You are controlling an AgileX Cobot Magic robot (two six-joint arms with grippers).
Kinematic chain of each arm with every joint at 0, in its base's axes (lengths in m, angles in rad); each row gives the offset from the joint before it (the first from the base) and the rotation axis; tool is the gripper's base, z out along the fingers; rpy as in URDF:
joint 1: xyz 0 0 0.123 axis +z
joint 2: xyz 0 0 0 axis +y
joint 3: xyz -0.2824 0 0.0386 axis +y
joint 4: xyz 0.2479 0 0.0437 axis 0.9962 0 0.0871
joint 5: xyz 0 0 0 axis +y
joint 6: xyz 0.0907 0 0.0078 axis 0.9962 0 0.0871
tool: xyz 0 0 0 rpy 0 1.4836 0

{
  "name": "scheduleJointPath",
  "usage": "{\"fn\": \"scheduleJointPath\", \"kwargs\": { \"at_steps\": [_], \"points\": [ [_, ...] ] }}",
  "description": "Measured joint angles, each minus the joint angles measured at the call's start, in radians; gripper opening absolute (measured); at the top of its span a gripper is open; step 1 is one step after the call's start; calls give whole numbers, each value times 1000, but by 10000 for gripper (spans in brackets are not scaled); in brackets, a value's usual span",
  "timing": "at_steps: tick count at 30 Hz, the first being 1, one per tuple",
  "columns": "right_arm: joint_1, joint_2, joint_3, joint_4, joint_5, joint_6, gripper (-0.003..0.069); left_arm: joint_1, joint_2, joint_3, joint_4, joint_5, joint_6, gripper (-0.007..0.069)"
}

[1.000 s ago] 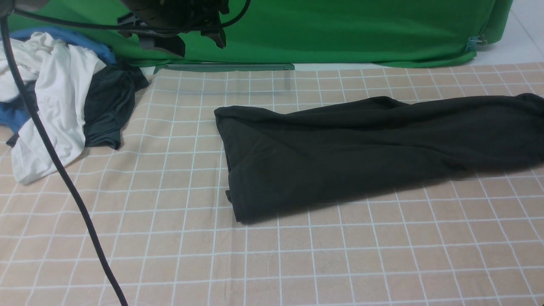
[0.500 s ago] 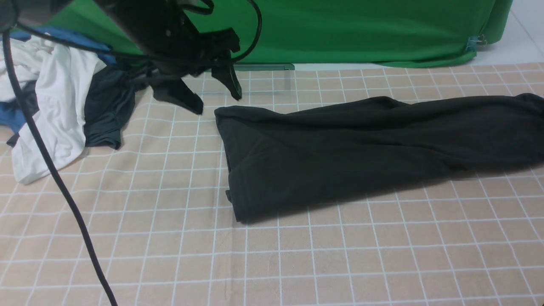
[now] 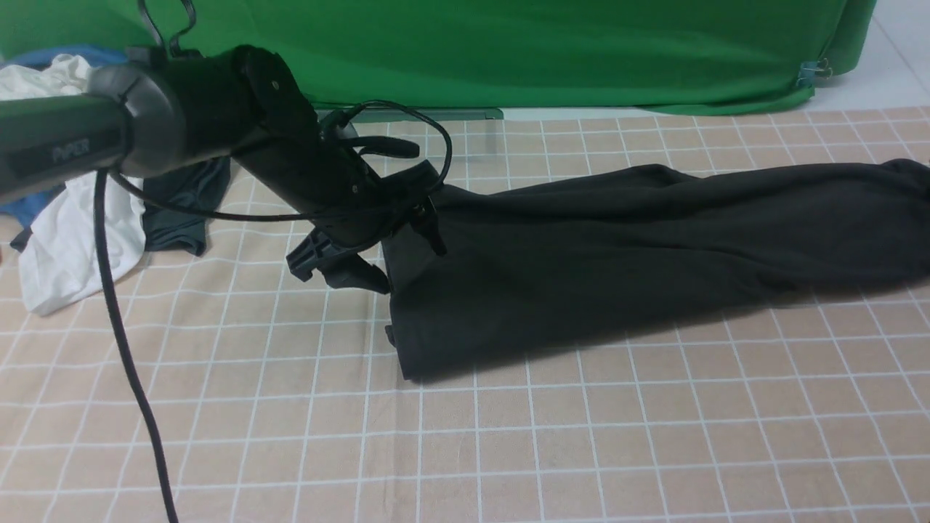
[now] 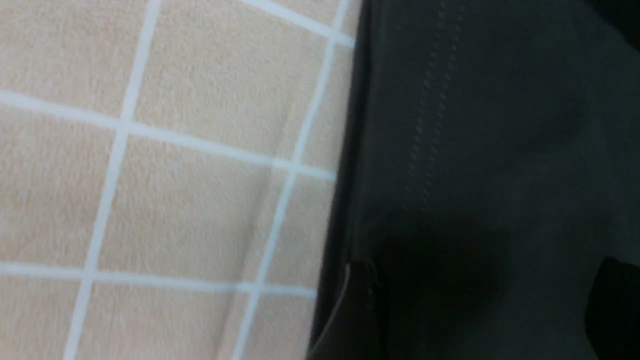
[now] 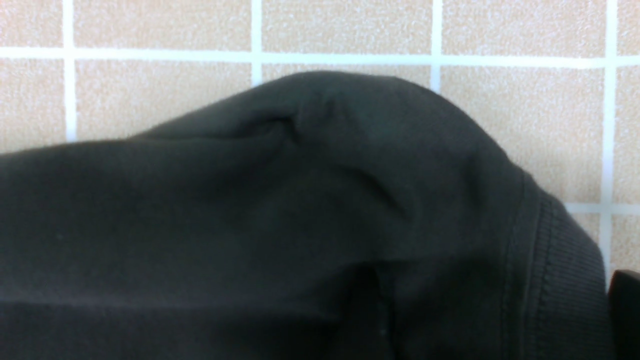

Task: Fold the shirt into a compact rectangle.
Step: 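Fold the black garment in half by bringing its near edge over to the far edge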

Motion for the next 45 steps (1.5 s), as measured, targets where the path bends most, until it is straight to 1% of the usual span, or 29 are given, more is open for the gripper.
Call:
{"fn": "scheduleJointPath", "kwargs": {
  "at_steps": [4,10,14,19,22,28,31,34,38,41,43,44,45],
  "points": [
    [0,0,0,0,0,0,588,0,37,7,2,-14,0,578],
    [0,0,0,0,0,0,588,0,46,7,37,-16,-2,591],
    [0,0,0,0,-1,1,588,0,47,7,59,-19,-25,592],
    [0,0,0,0,-1,1,588,0,57,1,23,-20,-26,592],
    [0,0,0,0,-1,2,588,1,65,-4,-22,-20,14,592],
    [0,0,0,0,-1,3,588,1,68,-7,-43,-20,36,591],
    [0,0,0,0,-1,3,588,1,69,-9,-56,-20,41,573],
    [0,0,0,0,-1,3,588,1,76,-10,-83,-20,45,508],
    [0,0,0,0,-1,3,588,0,85,-11,-111,-21,46,377],
    [0,0,0,0,0,3,577,0,88,-11,-114,-12,49,259],
    [0,0,0,3,3,-1,551,0,88,-11,-116,-3,67,157],
    [0,0,0,3,7,-10,521,0,88,-11,-118,3,77,98],
    [0,0,0,7,8,-23,482,0,88,-11,-118,10,84,59]
  ]
}}
